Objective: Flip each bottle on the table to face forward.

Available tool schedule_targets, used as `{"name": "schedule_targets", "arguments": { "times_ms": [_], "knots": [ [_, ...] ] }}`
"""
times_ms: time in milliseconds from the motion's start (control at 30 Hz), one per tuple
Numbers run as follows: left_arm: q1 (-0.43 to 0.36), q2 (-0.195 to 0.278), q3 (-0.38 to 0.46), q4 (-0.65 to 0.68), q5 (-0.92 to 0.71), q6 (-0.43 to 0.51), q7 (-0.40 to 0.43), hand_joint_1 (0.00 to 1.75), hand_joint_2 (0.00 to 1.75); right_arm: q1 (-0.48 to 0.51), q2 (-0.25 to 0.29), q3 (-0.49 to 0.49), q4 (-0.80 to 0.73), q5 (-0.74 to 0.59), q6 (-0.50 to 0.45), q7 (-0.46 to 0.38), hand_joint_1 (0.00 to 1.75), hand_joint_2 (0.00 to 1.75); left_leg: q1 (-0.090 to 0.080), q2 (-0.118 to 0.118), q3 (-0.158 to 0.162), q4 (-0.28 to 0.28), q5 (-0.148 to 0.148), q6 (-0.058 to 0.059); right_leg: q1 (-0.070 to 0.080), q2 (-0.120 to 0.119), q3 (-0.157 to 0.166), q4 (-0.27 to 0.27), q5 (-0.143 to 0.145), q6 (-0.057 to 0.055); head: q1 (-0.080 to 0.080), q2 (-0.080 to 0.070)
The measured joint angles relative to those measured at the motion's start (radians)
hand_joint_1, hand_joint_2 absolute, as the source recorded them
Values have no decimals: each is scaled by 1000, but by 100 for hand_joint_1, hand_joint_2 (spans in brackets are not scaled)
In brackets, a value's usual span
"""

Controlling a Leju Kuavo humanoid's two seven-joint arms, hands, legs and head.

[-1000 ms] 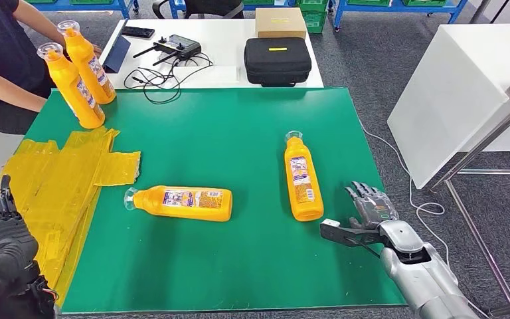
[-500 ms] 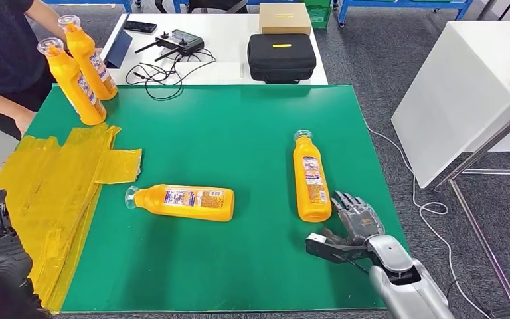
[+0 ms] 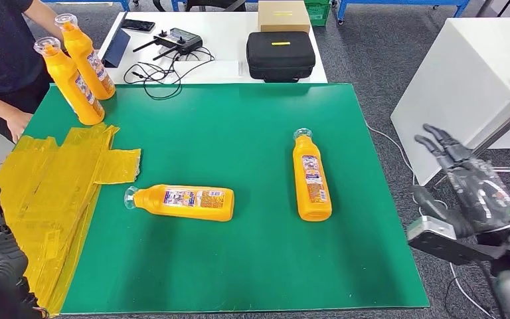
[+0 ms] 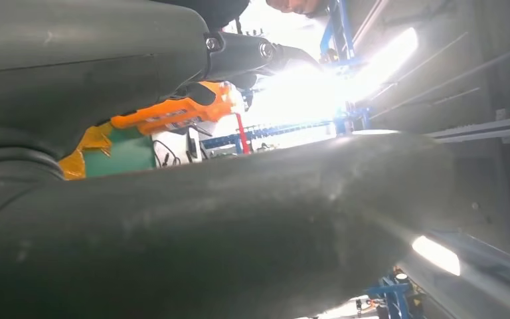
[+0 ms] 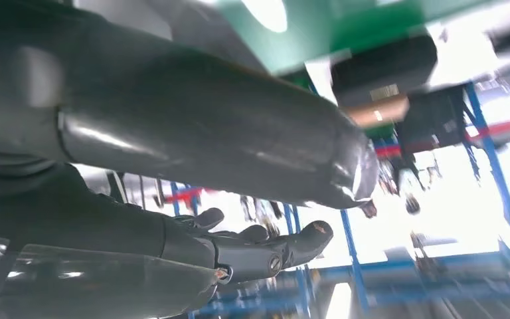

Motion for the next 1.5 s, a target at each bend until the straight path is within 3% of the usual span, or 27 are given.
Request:
{"name": "schedule_targets", "arguments": {
  "times_ms": [100, 233, 367, 467, 667, 767, 900, 1133, 1367, 1500],
  "knots": [
    [-10, -1, -1, 0, 6, 5, 0, 0, 0, -64, -1, -31, -2, -6, -29, 17, 0, 0, 1, 4, 0, 0, 0, 0, 1, 4, 0, 0, 0, 0, 0, 0],
    [-36, -7, -16, 8, 7, 18, 0, 0, 0, -228, 97, 51, 179, 126, -239, 58, 0, 0, 3, 10, 4, 0, 2, -1, 3, 10, 0, 0, 4, -1, 0, 0],
    [-43, -8, -28, 13, 7, 24, 0, 0, 0, -295, 155, 118, 294, 126, -280, 63, 0, 175, 4, 5, 3, 0, 4, -1, 3, 5, 0, 1, 4, -2, 0, 0],
    [-61, -8, -43, 32, 13, 27, 0, 0, 0, -353, 216, 135, 392, 20, -273, 76, 0, 175, 5, 4, 1, 0, 5, -1, 4, 5, -1, 1, 4, -2, 0, 0],
    [-176, -8, -143, 131, 22, 95, 1, 0, 0, -548, 430, 163, 837, -87, -400, 78, 0, 175, 6, 5, 1, 0, 8, -5, 4, 6, -1, 2, 7, -5, 0, 0],
    [-202, -5, -173, 162, 46, 125, 1, 0, 0, -610, 521, 186, 986, -84, -376, 109, 0, 175, 6, 5, 0, 0, 9, -5, 4, 6, -3, 4, 7, -5, 0, 0],
    [-197, 12, -177, 177, 82, 135, 0, 0, 0, -691, 611, 230, 1119, -41, -315, 228, 0, 175, 6, 5, -3, 0, 9, -5, 4, 5, -8, 6, 6, -5, 0, 0],
    [-171, 35, -177, 183, 89, 145, 0, 0, 0, -771, 689, 294, 1219, 32, -316, 333, 0, 175, 6, 3, -6, 0, 9, -5, 4, 4, -10, 7, 6, -5, 0, 0],
    [-116, 35, -168, 158, 94, 178, 0, 0, 0, -805, 734, 428, 1260, 268, -380, 602, 0, 175, 5, 3, -6, 0, 9, -5, 3, 4, -11, 7, 6, -5, 0, 0],
    [-84, 35, -160, 130, 97, 187, 0, 0, 0, -803, 740, 499, 1271, 341, -390, 669, 0, 175, 5, 3, -6, 0, 9, -5, 3, 4, -11, 6, 6, -5, 0, 0]
  ]
}}
